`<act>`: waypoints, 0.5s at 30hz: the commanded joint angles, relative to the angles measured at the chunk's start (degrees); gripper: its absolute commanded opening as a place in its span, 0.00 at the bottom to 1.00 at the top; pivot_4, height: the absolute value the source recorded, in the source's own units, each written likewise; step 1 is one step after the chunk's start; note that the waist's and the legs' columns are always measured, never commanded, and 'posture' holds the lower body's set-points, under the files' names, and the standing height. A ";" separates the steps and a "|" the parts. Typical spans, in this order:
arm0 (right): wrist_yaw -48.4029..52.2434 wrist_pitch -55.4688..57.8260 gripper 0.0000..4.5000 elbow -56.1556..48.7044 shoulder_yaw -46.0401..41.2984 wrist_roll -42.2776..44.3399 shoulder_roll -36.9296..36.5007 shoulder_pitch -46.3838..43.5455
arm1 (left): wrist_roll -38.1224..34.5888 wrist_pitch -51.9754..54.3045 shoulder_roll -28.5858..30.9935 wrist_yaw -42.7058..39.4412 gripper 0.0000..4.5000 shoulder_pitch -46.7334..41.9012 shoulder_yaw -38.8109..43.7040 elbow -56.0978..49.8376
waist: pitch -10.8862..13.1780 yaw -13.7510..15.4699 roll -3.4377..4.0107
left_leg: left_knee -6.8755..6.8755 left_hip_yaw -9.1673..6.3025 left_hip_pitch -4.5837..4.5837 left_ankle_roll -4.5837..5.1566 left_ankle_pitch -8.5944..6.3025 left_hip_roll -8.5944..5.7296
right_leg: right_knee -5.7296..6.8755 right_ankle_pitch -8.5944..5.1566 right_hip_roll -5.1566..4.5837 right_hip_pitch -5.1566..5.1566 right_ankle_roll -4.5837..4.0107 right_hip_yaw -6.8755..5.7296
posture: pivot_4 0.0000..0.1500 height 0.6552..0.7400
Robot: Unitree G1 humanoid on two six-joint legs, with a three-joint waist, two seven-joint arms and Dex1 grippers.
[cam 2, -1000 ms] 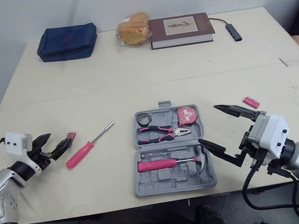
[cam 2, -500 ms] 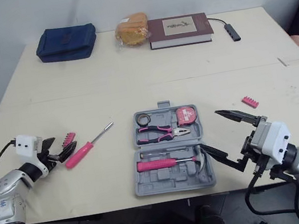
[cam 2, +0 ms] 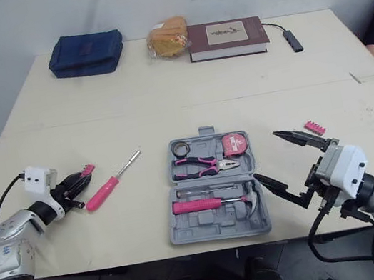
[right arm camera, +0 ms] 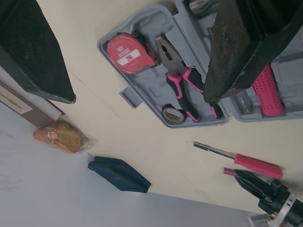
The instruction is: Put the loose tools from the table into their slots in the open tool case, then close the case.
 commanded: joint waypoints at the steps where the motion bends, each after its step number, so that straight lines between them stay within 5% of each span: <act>1: 0.74 -0.45 1.00 -1.29 -2.61 1.41 -0.69 0.74 | -2.06 -0.06 -0.38 -1.91 0.15 -0.73 1.35 2.03 | 0.00 0.05 0.00 | 0.00 -0.02 0.01 0.00 0.00 0.01 | -0.02 0.00 0.01 0.01 0.00 -0.02 | 1.00 1.00; 8: 4.42 -3.42 1.00 1.71 -3.56 1.40 -0.32 3.00 | -8.61 -6.25 -1.41 -8.20 0.15 -6.38 3.88 -5.62 | 0.14 0.07 -0.31 | 0.04 -0.18 -0.23 0.01 0.01 0.01 | -0.08 0.01 0.02 -0.03 0.01 -0.22 | 1.00 1.00; 15: 11.50 -9.06 1.00 6.10 -9.73 2.13 -0.78 10.27 | -10.02 -5.02 2.25 -27.32 0.15 -7.89 -13.12 -25.56 | 0.13 0.04 -0.23 | 0.05 -0.25 -0.36 0.14 0.04 -0.21 | -0.18 0.03 0.33 -0.01 0.06 -0.75 | 1.00 1.00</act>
